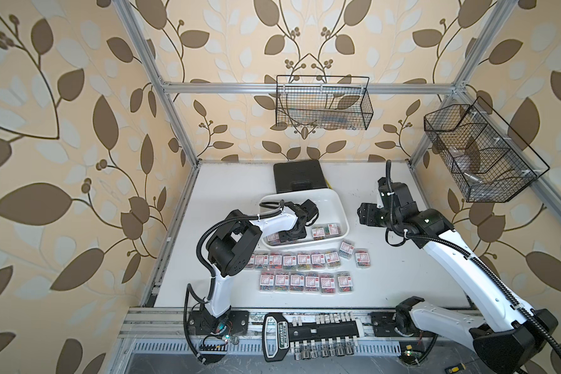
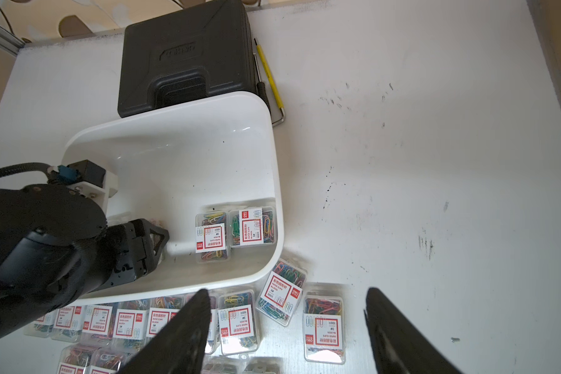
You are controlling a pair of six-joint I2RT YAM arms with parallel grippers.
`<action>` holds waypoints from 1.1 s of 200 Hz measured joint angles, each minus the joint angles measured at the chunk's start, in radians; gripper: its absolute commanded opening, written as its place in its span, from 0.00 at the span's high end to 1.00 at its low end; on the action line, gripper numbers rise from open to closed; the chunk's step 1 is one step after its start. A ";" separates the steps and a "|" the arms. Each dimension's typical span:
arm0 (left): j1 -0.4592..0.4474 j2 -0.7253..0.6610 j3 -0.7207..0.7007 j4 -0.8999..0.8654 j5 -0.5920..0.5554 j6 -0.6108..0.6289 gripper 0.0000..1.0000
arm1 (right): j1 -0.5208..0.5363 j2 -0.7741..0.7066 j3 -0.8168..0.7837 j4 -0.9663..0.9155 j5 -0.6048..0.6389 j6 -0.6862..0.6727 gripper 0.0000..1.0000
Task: Take the paper clips out of the storage box
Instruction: Pick up the boxed paper clips from the storage box, then place the boxed paper clips at the center of the board.
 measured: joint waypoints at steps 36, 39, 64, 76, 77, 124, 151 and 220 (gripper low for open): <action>0.000 0.029 0.056 -0.023 0.001 0.008 0.59 | 0.000 0.000 0.000 0.000 0.006 -0.013 0.24; 0.000 0.030 0.061 -0.026 0.001 0.008 0.59 | 0.000 0.000 0.000 0.000 0.006 -0.013 0.24; -0.003 0.024 0.088 -0.072 0.000 0.008 0.59 | 0.000 0.000 -0.002 0.018 0.005 -0.013 0.24; -0.003 0.002 0.087 -0.112 -0.002 0.008 0.59 | 0.001 0.000 -0.006 0.035 0.006 -0.005 0.24; -0.003 0.001 0.087 -0.114 -0.002 0.008 0.59 | 0.001 0.000 -0.007 0.035 0.006 -0.004 0.24; -0.004 -0.330 -0.019 -0.298 -0.033 0.040 0.62 | 0.027 0.023 -0.053 0.118 0.010 0.033 0.24; -0.004 -0.578 -0.144 -0.400 -0.052 0.041 0.63 | 0.070 0.078 -0.066 0.164 0.025 0.056 0.25; -0.004 -0.961 -0.505 -0.562 -0.025 -0.043 0.62 | 0.214 0.217 -0.058 0.247 0.097 0.141 0.26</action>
